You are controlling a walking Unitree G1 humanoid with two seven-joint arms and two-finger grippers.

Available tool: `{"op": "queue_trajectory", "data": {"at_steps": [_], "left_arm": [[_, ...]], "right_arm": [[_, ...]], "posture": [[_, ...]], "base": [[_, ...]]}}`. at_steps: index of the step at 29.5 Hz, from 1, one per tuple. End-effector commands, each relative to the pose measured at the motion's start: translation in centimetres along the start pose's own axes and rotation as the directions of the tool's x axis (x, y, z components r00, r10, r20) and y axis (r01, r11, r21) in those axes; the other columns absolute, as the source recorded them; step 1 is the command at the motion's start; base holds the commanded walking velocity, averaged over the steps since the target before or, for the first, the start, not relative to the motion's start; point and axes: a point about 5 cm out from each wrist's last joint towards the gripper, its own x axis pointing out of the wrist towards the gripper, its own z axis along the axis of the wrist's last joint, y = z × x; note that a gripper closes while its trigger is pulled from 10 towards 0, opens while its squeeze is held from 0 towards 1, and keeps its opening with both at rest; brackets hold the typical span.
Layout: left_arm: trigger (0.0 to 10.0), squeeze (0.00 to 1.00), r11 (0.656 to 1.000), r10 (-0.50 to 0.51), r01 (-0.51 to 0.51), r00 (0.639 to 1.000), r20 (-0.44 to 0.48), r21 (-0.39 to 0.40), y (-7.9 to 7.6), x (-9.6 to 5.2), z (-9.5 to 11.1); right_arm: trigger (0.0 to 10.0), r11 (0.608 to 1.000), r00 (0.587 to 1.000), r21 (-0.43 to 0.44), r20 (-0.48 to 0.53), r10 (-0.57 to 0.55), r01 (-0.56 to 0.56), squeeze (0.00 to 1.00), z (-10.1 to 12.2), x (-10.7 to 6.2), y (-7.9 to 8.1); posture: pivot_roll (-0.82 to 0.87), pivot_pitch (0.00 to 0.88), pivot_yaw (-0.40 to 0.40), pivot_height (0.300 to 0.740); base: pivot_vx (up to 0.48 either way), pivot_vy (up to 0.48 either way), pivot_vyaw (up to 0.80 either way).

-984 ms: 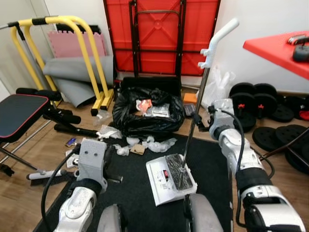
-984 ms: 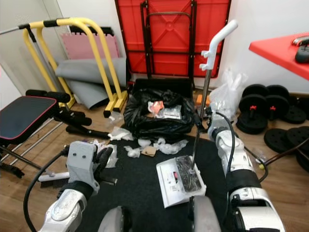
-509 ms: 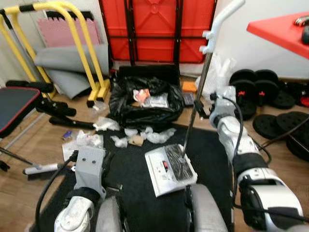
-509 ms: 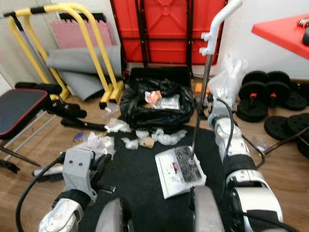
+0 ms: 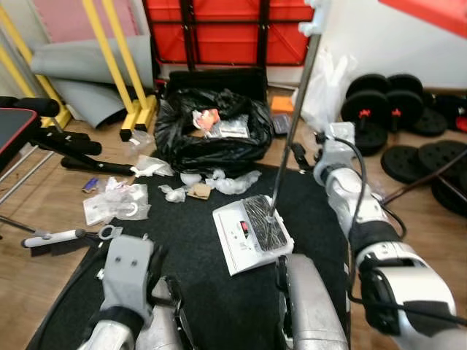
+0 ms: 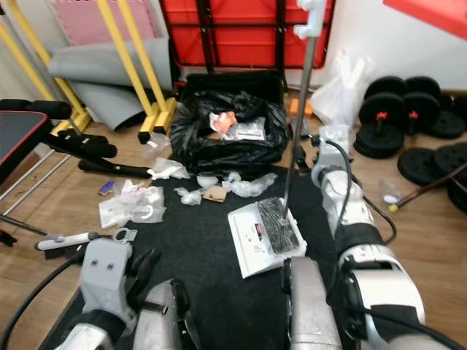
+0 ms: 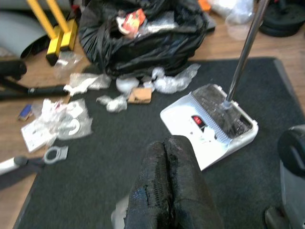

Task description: Sweep floor

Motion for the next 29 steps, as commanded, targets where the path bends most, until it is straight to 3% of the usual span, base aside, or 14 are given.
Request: {"op": "queue_trajectory", "data": {"at_steps": [1, 10, 14, 19, 20, 26, 29], "left_arm": [[10.0, 0.0, 1.0, -0.003, 0.003, 1.0, -0.028, 0.007, 0.1, -0.4, -0.2], [10.0, 0.0, 1.0, 0.005, -0.004, 0.998, -0.066, 0.004, 0.2, -1.9, 0.0], [10.0, 0.0, 1.0, 0.011, -0.011, 0.996, -0.091, -0.002, 0.2, -3.0, 0.3], [10.0, 0.0, 1.0, 0.012, -0.013, 0.995, -0.097, -0.004, 0.2, -3.3, 0.4], [10.0, 0.0, 1.0, 0.013, -0.014, 0.994, -0.105, -0.005, 0.1, -3.6, 0.5], [10.0, 0.0, 1.0, 0.014, -0.014, 0.994, -0.107, -0.005, 0.1, -3.7, 0.6], [10.0, 0.0, 1.0, 0.016, -0.017, 0.993, -0.114, -0.009, 0.0, -4.1, 0.7]], "right_arm": [[10.0, 1.0, 1.0, 0.004, -0.005, 0.0, 0.0, 0.0, -0.2, 0.1, 0.3], [10.0, 0.999, 0.999, 0.004, 0.032, 0.032, -0.032, 0.0, 1.5, 0.9, 1.8], [10.0, 1.0, 0.997, 0.003, 0.073, 0.026, -0.027, 0.0, 3.3, 1.5, 2.7], [10.0, 0.999, 0.994, 0.009, 0.096, 0.048, -0.049, 0.0, 4.3, 1.8, 3.4], [10.0, 0.997, 0.991, 0.008, 0.114, 0.073, -0.074, 0.0, 5.6, 2.1, 4.4], [10.0, 0.997, 0.99, 0.006, 0.118, 0.077, -0.079, 0.0, 6.1, 2.2, 4.7], [10.0, 0.996, 0.984, 0.003, 0.153, 0.087, -0.088, 0.0, 8.1, 2.6, 5.4]], "posture": [[0.07, 0.281, 0.051, 0.445], [0.09, 0.33, 0.065, 0.415], [0.1, 0.361, 0.071, 0.395], [0.1, 0.369, 0.072, 0.395], [0.11, 0.378, 0.071, 0.395], [0.11, 0.38, 0.071, 0.395], [0.12, 0.395, 0.069, 0.395]], "base": [[0.0, 0.0, 0.0], [0.0, 0.0, 0.0], [0.0, 0.0, 0.0], [0.0, 0.0, 0.0], [0.0, 0.0, 0.0], [0.0, 0.0, 0.0], [0.0, 0.0, 0.0]]}}
